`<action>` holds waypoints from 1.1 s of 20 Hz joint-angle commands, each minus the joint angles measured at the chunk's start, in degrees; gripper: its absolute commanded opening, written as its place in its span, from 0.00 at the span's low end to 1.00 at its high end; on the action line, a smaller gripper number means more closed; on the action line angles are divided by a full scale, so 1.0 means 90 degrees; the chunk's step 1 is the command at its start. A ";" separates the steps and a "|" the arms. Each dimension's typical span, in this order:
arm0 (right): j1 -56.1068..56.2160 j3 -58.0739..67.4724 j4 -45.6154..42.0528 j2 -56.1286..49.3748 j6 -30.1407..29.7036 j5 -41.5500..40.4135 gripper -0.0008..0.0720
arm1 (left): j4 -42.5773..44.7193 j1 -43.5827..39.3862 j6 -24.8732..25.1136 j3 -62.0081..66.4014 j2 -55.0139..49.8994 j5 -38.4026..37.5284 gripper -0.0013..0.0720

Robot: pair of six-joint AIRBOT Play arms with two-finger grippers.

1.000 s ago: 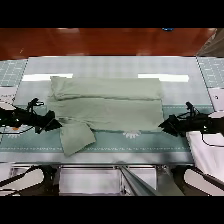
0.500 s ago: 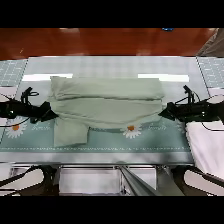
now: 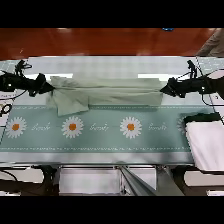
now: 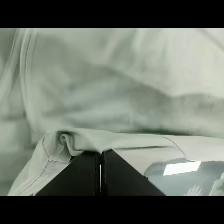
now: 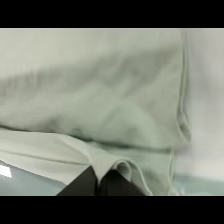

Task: Fold the shirts.

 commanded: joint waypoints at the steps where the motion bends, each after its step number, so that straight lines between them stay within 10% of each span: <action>1: 0.0114 0.0916 0.0017 -0.0758 0.0148 -0.0036 0.04 | -0.0197 -0.0202 -0.0216 0.1263 -0.0911 0.0027 0.04; 18: 0.0148 0.2161 0.0296 -0.2084 0.0245 -0.0692 0.05 | -0.0209 -0.0617 -0.0017 0.2652 -0.2142 0.0444 0.04; 19: 0.0148 0.2161 0.0335 -0.2084 0.0245 -0.0733 0.05 | -0.0204 -0.0653 -0.0022 0.2650 -0.2142 0.0442 0.14; 20: 0.0148 0.2161 0.0367 -0.2084 0.0260 -0.0758 0.08 | -0.0209 -0.0685 -0.0066 0.2652 -0.2137 0.0389 0.48; 21: 0.0148 0.2161 0.0413 -0.2084 0.0270 -0.0772 0.33 | -0.0204 -0.0692 -0.0083 0.2659 -0.2120 0.0289 0.71; 22: 0.0148 0.2161 0.0464 -0.2081 0.0253 -0.0746 0.58 | -0.0199 -0.0673 -0.0107 0.2720 -0.2115 0.0068 0.71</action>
